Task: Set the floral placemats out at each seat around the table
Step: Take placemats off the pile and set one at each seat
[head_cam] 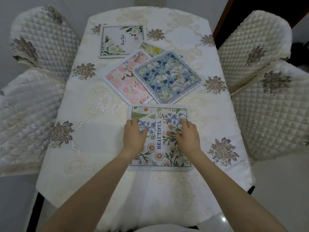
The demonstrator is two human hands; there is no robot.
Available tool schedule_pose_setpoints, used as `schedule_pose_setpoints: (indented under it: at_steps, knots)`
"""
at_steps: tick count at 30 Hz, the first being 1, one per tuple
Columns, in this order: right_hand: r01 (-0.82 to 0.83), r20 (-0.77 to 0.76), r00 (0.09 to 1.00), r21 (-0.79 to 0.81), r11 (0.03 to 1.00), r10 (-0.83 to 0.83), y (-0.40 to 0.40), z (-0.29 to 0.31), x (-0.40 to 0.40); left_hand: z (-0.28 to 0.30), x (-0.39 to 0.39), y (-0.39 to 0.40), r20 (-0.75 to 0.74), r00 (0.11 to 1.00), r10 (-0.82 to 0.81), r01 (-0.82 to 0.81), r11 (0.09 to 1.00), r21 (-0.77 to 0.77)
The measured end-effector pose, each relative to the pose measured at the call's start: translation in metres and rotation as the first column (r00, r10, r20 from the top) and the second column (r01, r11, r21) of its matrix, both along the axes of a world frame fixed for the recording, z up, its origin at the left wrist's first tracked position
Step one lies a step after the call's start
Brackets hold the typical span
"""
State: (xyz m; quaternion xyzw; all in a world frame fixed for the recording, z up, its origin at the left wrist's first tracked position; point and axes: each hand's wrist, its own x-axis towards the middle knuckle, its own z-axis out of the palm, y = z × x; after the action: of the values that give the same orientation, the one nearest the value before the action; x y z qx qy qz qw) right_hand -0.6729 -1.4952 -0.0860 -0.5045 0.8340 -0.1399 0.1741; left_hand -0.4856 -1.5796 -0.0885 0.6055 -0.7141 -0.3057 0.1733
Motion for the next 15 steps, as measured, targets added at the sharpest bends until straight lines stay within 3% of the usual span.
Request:
schedule_pose_setpoints:
  at_steps: [4,10,15]
  knots:
    - [-0.037,-0.005,0.999,-0.08,0.996,0.037,-0.034,0.008,-0.006,0.007,-0.027,-0.03,-0.082,0.995,-0.063,0.061,0.998,-0.023]
    - [-0.047,-0.016,0.999,-0.108,0.993,0.046,-0.084,0.009,-0.023,0.003,-0.062,-0.081,-0.092,0.989,-0.119,0.119,0.993,-0.008]
    - [-0.023,0.011,1.0,-0.112,0.993,0.025,-0.126,-0.004,-0.037,-0.01,-0.094,-0.122,-0.15,0.987,-0.049,0.072,0.986,0.15]
